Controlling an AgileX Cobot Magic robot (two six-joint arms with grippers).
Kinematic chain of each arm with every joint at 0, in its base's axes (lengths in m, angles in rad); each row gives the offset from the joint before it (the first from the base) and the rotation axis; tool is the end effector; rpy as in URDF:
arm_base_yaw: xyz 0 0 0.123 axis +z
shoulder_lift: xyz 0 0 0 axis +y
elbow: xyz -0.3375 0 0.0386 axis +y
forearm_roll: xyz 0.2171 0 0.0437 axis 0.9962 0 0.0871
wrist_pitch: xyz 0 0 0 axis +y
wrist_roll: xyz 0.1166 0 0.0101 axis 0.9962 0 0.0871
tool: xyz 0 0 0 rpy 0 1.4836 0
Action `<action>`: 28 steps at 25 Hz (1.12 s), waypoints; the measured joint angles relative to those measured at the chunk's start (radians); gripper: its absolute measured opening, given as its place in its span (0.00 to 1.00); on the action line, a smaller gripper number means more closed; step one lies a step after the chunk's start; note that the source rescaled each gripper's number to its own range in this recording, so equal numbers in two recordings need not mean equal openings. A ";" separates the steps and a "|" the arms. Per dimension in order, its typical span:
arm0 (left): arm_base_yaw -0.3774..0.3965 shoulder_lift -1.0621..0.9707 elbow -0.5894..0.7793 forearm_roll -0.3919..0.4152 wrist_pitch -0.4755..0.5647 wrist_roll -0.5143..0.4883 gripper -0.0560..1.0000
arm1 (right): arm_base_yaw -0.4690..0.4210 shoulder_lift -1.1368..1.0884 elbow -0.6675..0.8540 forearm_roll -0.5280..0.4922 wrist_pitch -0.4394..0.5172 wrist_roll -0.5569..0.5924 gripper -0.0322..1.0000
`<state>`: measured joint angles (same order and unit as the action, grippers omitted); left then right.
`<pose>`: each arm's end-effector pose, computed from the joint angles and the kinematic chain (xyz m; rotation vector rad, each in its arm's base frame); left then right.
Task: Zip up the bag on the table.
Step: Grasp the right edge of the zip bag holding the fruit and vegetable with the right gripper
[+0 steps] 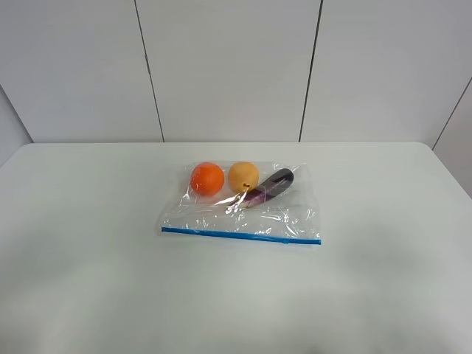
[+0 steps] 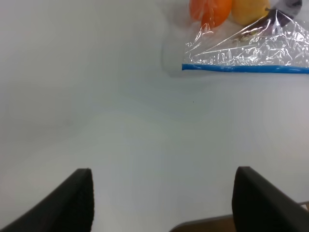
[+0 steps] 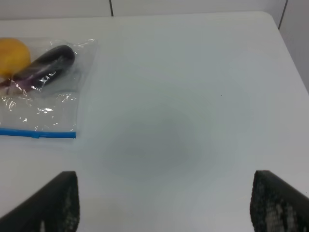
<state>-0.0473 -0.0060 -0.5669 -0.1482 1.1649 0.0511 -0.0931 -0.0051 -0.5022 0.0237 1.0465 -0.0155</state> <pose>-0.0780 -0.0122 0.2582 0.1245 2.0674 -0.1747 -0.0634 0.0083 0.2524 0.0775 2.0213 -0.0405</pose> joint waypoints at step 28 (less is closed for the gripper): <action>0.000 0.000 0.000 0.001 -0.001 0.000 0.94 | 0.000 0.000 0.000 0.014 -0.035 0.000 1.00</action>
<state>-0.0473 -0.0060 -0.5669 -0.1472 1.1638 0.0511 -0.0931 -0.0051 -0.5022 0.0382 1.0112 -0.0155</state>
